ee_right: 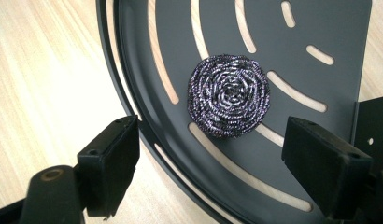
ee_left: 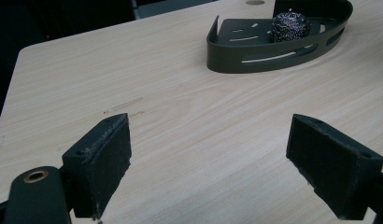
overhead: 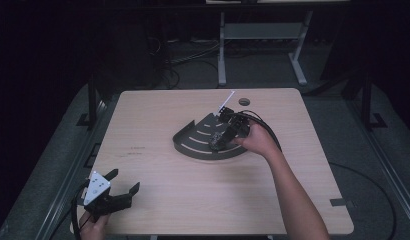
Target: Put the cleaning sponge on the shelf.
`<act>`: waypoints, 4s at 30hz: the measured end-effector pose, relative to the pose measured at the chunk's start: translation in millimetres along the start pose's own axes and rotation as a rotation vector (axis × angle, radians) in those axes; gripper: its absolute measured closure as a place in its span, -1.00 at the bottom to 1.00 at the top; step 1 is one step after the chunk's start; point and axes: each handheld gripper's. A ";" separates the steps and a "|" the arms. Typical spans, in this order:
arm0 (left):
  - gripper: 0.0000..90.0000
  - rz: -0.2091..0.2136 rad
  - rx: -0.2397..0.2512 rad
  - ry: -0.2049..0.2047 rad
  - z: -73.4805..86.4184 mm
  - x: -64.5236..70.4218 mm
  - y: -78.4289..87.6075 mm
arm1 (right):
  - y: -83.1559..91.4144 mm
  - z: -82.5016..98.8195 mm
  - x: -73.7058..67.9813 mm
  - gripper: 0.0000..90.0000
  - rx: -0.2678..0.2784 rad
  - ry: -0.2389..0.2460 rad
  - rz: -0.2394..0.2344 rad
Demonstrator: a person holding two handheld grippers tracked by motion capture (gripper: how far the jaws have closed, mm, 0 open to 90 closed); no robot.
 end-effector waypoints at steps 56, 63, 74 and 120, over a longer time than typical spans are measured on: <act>-0.71 0.006 -0.003 -0.010 0.0 3.3 -1.4 | 25.8 54.5 -25.9 -0.59 0.043 0.018 -0.013; -0.71 0.006 -0.003 -0.011 -0.1 3.6 -1.7 | 22.6 66.2 -31.2 -0.59 0.052 0.012 -0.018; -0.71 0.006 -0.007 -0.013 -0.1 4.1 -2.3 | 19.2 79.3 -34.7 -0.59 0.056 0.003 -0.023; -0.71 0.006 -0.009 -0.015 0.1 5.0 -3.2 | 11.9 131.4 -48.4 -0.60 0.056 -0.040 -0.028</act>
Point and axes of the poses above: each handheld gripper's, and its own axes: y roughly backward along the jaws, z roughly out of its underside, x roughly to its right, and after that the axes turned 8 degrees about y, right-handed
